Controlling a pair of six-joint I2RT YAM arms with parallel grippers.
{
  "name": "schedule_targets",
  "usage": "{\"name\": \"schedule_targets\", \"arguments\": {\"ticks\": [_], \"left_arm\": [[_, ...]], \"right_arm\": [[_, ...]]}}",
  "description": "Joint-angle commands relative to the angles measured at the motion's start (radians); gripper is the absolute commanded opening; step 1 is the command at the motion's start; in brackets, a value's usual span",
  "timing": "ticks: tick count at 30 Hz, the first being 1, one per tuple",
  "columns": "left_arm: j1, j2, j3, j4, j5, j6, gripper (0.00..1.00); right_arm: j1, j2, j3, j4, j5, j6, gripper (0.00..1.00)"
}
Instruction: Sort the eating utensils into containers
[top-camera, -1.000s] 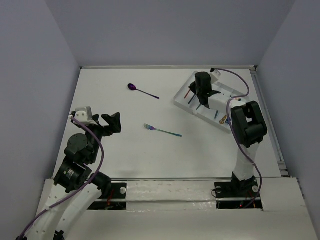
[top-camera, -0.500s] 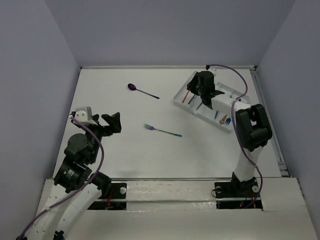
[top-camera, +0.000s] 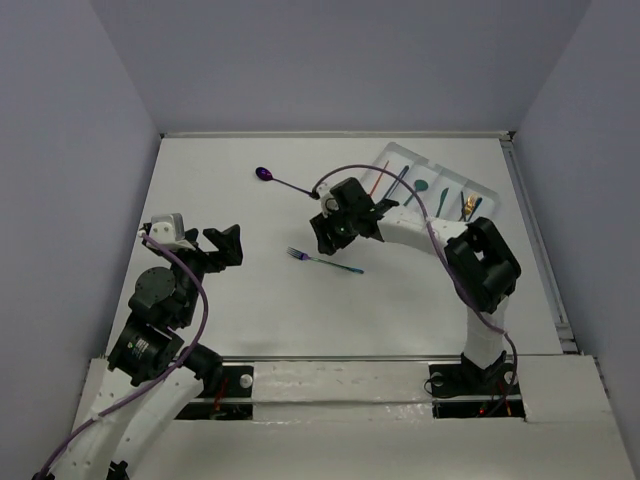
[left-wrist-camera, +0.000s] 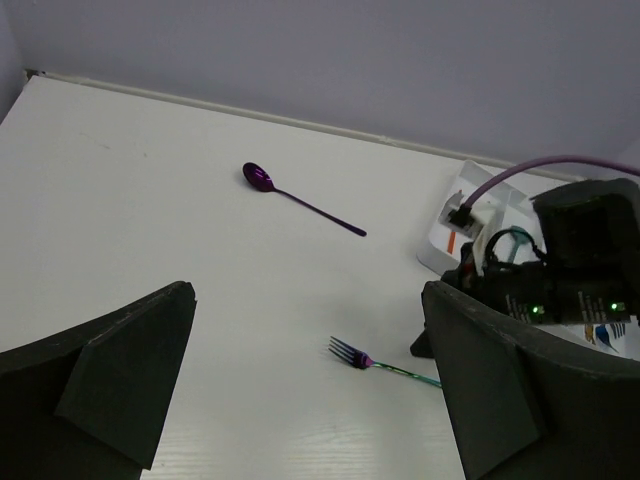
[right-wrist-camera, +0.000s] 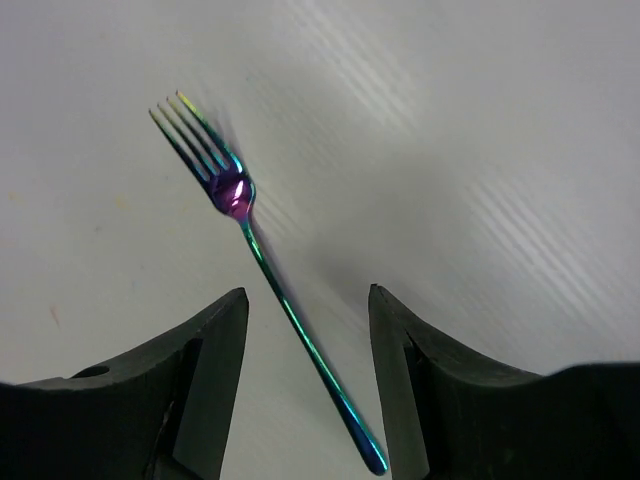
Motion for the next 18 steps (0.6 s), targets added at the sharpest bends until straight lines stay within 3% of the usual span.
{"name": "schedule_targets", "arguments": {"ticks": [1,3,10,18], "left_arm": [[0.004,0.005,-0.001,0.049,-0.003,0.01,0.99],[0.004,0.005,-0.001,0.05,0.0,0.011,0.99],[0.004,-0.001,-0.001,0.05,-0.002,0.013,0.99],[0.004,-0.004,-0.001,0.05,0.0,0.011,0.99]], "right_arm": [[0.027,0.029,0.032,-0.147,-0.043,-0.137,0.6],[0.039,0.038,0.037,-0.151,-0.04,-0.148,0.7],[0.1,0.108,0.074,-0.203,0.011,-0.179,0.71],[0.174,0.179,0.117,-0.243,0.12,-0.188,0.52]]}}
